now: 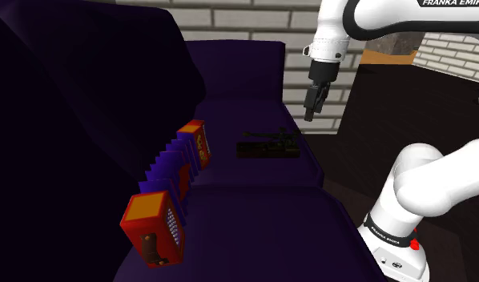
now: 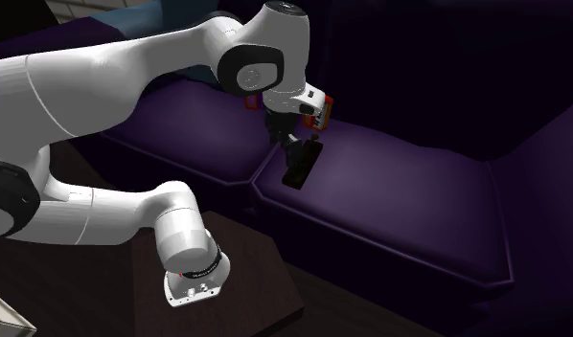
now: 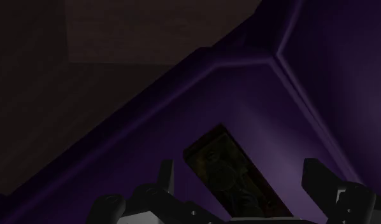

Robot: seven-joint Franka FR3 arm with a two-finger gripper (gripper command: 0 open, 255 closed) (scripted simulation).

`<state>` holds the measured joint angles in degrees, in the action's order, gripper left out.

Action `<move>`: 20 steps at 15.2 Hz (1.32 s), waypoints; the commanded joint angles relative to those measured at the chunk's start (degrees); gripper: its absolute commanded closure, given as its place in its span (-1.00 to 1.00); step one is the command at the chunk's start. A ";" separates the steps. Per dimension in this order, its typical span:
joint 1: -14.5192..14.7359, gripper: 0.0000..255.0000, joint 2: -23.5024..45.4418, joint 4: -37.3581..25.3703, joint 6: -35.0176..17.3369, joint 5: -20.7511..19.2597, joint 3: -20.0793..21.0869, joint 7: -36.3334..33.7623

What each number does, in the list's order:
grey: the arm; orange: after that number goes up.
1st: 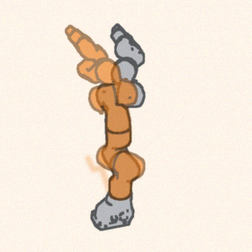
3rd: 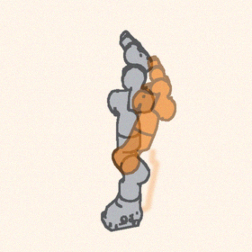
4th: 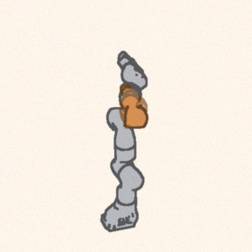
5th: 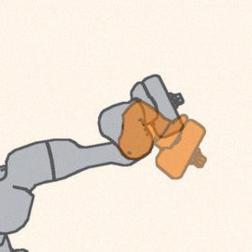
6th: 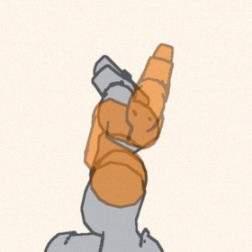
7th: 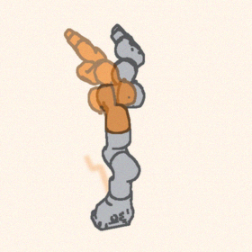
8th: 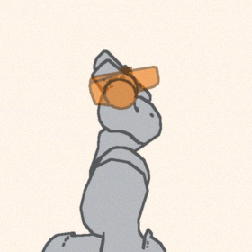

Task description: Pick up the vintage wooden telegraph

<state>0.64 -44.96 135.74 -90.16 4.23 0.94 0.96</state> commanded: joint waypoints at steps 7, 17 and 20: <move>4.69 -1.00 14.09 -5.60 -6.45 -2.72 1.15 10.92; 8.01 -1.00 25.21 -8.23 -13.49 -5.16 3.16 18.91; 8.02 -1.00 25.63 -5.85 -16.29 -5.18 3.20 18.80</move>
<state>8.61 -19.43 129.04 -105.47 -0.98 4.06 19.88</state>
